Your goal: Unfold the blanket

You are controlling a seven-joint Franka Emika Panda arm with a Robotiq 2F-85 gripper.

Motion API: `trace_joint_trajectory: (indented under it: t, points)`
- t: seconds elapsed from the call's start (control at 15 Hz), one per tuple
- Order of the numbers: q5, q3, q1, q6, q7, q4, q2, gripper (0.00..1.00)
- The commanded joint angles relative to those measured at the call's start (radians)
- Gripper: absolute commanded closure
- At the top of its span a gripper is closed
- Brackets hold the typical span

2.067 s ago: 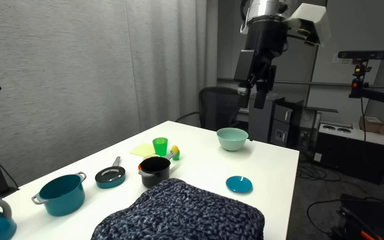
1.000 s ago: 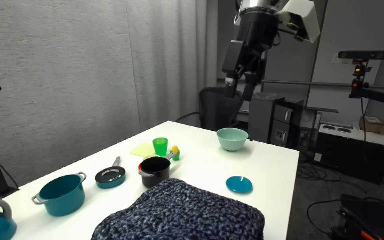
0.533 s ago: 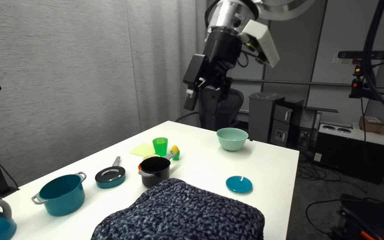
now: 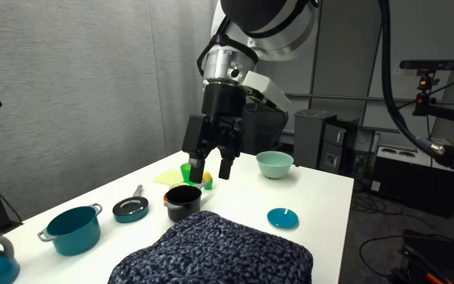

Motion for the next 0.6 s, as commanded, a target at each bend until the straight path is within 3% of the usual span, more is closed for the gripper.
trace_joint_trajectory:
  t: [0.0,0.53]
  points:
    - [-0.004,0.01,-0.008,-0.003,0.002,0.008,0.004,0.0]
    - [-0.018,0.008,-0.006,0.004,0.011,0.021,0.017,0.0]
